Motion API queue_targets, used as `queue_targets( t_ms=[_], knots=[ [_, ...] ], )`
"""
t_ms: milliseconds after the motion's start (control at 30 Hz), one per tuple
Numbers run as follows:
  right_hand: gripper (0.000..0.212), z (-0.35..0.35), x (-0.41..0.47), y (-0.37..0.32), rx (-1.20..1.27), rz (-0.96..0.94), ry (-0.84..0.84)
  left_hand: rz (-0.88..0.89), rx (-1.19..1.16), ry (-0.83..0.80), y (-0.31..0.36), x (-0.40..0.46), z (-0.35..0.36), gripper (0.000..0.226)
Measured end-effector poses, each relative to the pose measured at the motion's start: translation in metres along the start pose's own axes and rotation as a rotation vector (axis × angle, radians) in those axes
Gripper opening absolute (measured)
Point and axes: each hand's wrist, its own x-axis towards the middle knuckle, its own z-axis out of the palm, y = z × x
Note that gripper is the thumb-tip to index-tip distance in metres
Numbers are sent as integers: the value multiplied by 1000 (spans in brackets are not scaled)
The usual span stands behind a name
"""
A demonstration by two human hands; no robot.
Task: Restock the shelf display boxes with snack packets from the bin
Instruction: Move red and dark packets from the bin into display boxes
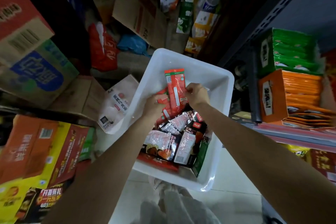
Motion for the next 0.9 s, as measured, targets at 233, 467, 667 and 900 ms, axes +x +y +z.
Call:
queue_targets(
  t_ms=[233, 467, 667, 900],
  knots=[
    [22, -35, -27, -4, 370, -258, 135, -447, -561, -281, 37, -17, -14, 52],
    [31, -70, -65, 11, 488, -443, 89, -464, -873, -601, 72, -37, -18, 67],
    [28, -75, -71, 23, 367, -391, 29, -428, -684, -443, 81, -59, 4, 39],
    [13, -110, -75, 12, 963, 49, -196, 53, -282, -231, 87, -82, 24, 47]
  ],
)
